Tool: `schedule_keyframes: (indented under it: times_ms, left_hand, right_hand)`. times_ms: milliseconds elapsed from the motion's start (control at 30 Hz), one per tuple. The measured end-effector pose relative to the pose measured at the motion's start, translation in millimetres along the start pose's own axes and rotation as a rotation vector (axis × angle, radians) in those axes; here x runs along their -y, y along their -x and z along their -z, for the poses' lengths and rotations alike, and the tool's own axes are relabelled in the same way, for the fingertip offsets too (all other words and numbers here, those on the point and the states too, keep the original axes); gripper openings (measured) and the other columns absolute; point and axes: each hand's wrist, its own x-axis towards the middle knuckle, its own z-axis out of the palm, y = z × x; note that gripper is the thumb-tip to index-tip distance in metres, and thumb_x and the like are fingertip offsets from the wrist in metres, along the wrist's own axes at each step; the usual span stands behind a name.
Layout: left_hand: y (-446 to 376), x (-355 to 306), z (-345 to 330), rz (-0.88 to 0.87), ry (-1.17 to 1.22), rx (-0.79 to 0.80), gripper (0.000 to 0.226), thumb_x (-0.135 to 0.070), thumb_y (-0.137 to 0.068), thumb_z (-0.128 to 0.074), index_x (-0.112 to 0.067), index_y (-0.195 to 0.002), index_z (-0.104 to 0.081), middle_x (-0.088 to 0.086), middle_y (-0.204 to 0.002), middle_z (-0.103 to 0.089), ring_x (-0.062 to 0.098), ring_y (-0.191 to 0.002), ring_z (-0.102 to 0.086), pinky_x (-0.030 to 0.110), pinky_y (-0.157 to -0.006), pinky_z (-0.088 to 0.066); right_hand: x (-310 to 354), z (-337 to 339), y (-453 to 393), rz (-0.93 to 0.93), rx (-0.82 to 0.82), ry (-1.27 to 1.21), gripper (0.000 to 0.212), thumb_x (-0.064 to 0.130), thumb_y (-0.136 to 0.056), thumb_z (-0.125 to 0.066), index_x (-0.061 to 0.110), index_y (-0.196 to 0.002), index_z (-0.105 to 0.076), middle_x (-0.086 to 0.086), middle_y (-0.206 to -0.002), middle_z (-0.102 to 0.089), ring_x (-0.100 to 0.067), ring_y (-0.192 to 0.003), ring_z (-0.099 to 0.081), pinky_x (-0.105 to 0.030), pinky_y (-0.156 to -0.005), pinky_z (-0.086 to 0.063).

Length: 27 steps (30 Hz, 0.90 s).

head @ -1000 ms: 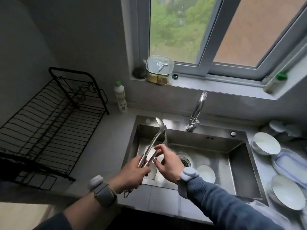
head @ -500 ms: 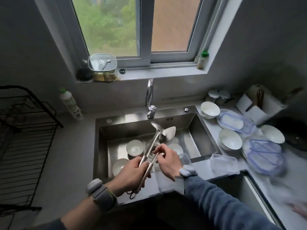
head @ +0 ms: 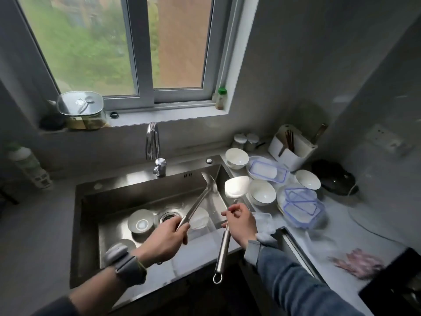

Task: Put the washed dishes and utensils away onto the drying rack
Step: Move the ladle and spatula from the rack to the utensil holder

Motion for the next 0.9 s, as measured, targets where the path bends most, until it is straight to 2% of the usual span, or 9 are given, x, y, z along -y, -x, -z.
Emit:
schedule_keyframes:
  times_ms: [100,233,333,433,500,633,733,800,900]
  left_hand:
    - [-19,-25,-14,-0.024,0.000,-0.031,0.032,-0.041,-0.105,-0.045,-0.018,-0.096,-0.064,0.002,-0.075,-0.071,0.007,-0.045,-0.049,0.026,-0.047,-0.041]
    - [-45,-68,-34,-0.029,0.016,-0.076,0.032,-0.043,-0.105,-0.047,-0.018,-0.095,-0.065,-0.007,-0.067,-0.063,0.007,-0.045,-0.047,0.028,-0.050,-0.038]
    - [-63,-102,-52,-0.063,0.028,-0.106,0.031,-0.039,-0.105,-0.048,-0.015,-0.096,-0.064,-0.003,-0.070,-0.063,0.008,-0.042,-0.044,0.027,-0.042,-0.037]
    - [-74,-131,-61,-0.074,-0.003,-0.159,0.031,-0.039,-0.106,-0.048,-0.015,-0.092,-0.063,-0.004,-0.069,-0.063,0.007,-0.043,-0.045,0.024,-0.044,-0.038]
    - [-85,-146,-69,-0.076,-0.007,-0.199,0.032,-0.040,-0.105,-0.048,-0.016,-0.089,-0.061,-0.005,-0.068,-0.064,0.008,-0.047,-0.047,0.027,-0.050,-0.040]
    - [-99,-159,-71,-0.065,0.015,-0.214,0.034,-0.041,-0.105,-0.048,-0.016,-0.086,-0.061,0.000,-0.068,-0.064,0.009,-0.050,-0.048,0.028,-0.049,-0.041]
    - [-117,-164,-67,-0.074,-0.010,-0.210,0.034,-0.043,-0.104,-0.047,-0.018,-0.086,-0.062,0.009,-0.077,-0.070,0.012,-0.053,-0.053,0.032,-0.049,-0.046]
    - [-131,-167,-60,-0.092,-0.007,-0.190,0.030,-0.042,-0.104,-0.048,-0.021,-0.088,-0.063,0.008,-0.078,-0.071,0.013,-0.054,-0.054,0.035,-0.050,-0.048]
    - [-151,-172,-50,-0.139,0.011,-0.160,0.026,-0.039,-0.105,-0.049,-0.023,-0.089,-0.063,0.006,-0.076,-0.069,0.012,-0.056,-0.053,0.037,-0.054,-0.048]
  right_hand:
    - [-5,33,-14,0.014,-0.049,0.010,0.013,0.010,-0.095,-0.053,0.018,-0.105,-0.050,0.006,-0.084,-0.077,-0.009,-0.057,-0.070,-0.020,-0.052,-0.049]
    - [-9,79,-45,0.061,-0.076,0.004,0.022,0.010,-0.096,-0.046,0.024,-0.113,-0.042,0.003,-0.081,-0.075,-0.010,-0.056,-0.069,-0.034,-0.063,-0.057]
    - [-12,115,-73,0.106,-0.088,-0.018,0.030,0.012,-0.098,-0.045,0.029,-0.122,-0.041,0.003,-0.083,-0.074,-0.010,-0.057,-0.068,-0.028,-0.064,-0.057]
    - [-10,144,-110,0.190,-0.070,0.104,0.029,0.019,-0.095,-0.046,0.046,-0.107,-0.050,0.014,-0.080,-0.073,-0.012,-0.069,-0.070,-0.037,-0.077,-0.057]
    - [-7,161,-131,0.204,-0.056,0.116,0.024,0.018,-0.096,-0.047,0.041,-0.094,-0.054,0.017,-0.075,-0.072,-0.014,-0.073,-0.069,-0.037,-0.078,-0.056]
    - [4,184,-160,0.216,-0.120,0.015,0.012,0.018,-0.101,-0.050,0.020,-0.096,-0.060,0.006,-0.075,-0.074,-0.013,-0.071,-0.071,-0.038,-0.080,-0.058]
    - [12,198,-185,0.250,-0.169,-0.032,0.016,0.015,-0.101,-0.051,0.024,-0.089,-0.055,0.003,-0.076,-0.074,-0.015,-0.068,-0.069,-0.042,-0.080,-0.059]
    - [16,207,-200,0.266,-0.199,-0.068,0.022,0.010,-0.100,-0.050,0.027,-0.087,-0.052,0.003,-0.076,-0.072,-0.017,-0.068,-0.068,-0.044,-0.082,-0.059]
    - [26,220,-221,0.265,-0.231,-0.101,0.025,0.006,-0.098,-0.051,0.029,-0.091,-0.058,0.001,-0.076,-0.074,-0.018,-0.074,-0.071,-0.047,-0.088,-0.058]
